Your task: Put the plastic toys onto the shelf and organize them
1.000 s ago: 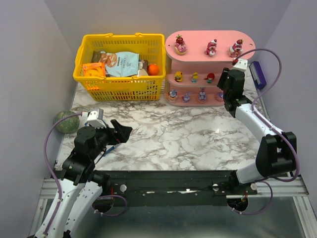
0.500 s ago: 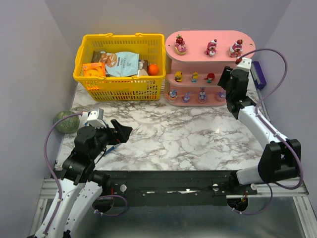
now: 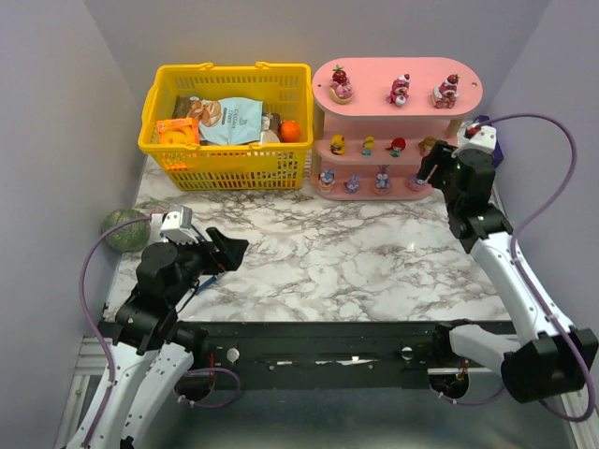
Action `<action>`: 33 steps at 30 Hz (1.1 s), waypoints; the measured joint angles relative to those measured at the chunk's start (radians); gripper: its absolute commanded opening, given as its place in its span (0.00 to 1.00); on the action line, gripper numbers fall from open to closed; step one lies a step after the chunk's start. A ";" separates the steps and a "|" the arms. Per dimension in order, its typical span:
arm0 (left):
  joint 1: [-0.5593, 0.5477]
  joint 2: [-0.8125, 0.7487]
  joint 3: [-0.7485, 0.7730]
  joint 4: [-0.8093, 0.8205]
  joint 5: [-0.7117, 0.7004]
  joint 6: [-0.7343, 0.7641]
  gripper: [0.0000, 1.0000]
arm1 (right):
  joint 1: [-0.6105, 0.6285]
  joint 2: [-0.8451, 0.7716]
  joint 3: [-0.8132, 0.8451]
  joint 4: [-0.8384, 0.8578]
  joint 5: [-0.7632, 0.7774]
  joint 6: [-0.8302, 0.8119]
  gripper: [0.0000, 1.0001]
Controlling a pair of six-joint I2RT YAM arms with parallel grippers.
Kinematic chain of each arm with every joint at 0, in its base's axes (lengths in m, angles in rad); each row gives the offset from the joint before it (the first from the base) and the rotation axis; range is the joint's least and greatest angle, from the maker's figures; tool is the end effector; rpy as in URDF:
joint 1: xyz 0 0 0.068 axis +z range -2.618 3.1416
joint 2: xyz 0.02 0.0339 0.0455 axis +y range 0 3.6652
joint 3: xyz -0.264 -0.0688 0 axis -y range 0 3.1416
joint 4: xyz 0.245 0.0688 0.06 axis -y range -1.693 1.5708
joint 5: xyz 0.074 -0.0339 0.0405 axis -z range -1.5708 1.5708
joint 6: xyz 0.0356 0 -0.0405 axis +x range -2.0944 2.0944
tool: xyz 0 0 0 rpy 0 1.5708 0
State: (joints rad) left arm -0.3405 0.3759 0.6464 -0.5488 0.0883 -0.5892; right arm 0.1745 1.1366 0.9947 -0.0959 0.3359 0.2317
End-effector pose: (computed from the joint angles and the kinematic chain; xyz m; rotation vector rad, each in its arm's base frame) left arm 0.0930 -0.0363 0.3036 -0.1738 1.9037 -0.7215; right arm 0.2626 0.0344 0.3524 0.2881 1.7718 -0.0132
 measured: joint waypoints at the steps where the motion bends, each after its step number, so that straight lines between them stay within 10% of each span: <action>1: 0.000 -0.006 0.000 0.000 -0.003 -0.001 0.99 | 0.000 -0.041 -0.013 -0.027 -0.030 0.023 0.75; 14: 0.000 -0.010 0.000 -0.025 -0.060 -0.016 0.99 | -0.002 -0.505 -0.301 -0.266 -0.348 0.200 0.77; 33: 0.000 0.036 0.002 -0.061 -0.130 -0.077 0.99 | -0.002 -0.882 -0.328 -0.587 -0.323 0.319 0.79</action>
State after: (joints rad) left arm -0.3408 0.4122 0.6479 -0.6102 -0.0414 -0.6666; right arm 0.1726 0.2546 0.6662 -0.6834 0.0124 0.5507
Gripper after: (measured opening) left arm 0.988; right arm 0.781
